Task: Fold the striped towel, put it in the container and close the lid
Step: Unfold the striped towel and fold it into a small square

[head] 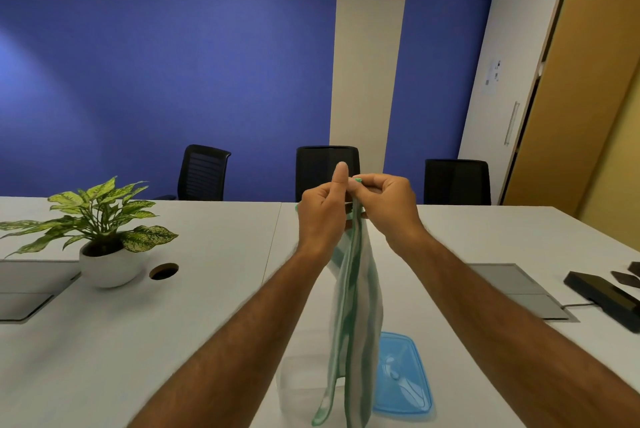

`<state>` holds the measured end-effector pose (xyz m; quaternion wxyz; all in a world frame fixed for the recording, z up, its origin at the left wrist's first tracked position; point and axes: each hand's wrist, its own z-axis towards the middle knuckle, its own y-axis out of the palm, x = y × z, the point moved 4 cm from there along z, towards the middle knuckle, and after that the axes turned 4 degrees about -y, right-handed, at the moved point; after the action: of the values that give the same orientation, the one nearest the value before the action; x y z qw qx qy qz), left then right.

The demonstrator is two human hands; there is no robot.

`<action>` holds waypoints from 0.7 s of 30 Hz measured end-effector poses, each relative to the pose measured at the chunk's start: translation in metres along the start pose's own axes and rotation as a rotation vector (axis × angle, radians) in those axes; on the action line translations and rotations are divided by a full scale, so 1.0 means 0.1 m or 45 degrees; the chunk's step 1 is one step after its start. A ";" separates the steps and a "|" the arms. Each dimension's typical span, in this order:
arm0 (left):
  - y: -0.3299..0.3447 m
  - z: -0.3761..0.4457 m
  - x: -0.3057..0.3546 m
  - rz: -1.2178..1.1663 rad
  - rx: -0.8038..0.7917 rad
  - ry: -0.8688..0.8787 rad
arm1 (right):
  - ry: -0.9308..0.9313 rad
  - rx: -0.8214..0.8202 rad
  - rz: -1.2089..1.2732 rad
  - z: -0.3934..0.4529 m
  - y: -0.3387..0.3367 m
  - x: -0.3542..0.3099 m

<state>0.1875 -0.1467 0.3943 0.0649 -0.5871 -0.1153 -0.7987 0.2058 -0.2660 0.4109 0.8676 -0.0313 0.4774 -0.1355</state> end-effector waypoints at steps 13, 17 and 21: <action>-0.12 -0.01 -0.07 0.156 -0.179 0.149 | 0.102 -0.021 0.051 0.06 -0.11 0.04; -0.35 0.05 -0.20 0.643 0.025 0.458 | 0.145 -0.012 0.069 0.11 -0.23 0.01; -0.55 0.17 -0.33 0.904 0.115 0.466 | 0.149 -0.066 0.104 0.13 -0.31 -0.06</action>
<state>0.2006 -0.0902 0.3614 0.3818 -0.4349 0.0732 -0.8122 0.2071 -0.2948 0.4283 0.8420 -0.0263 0.5315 -0.0891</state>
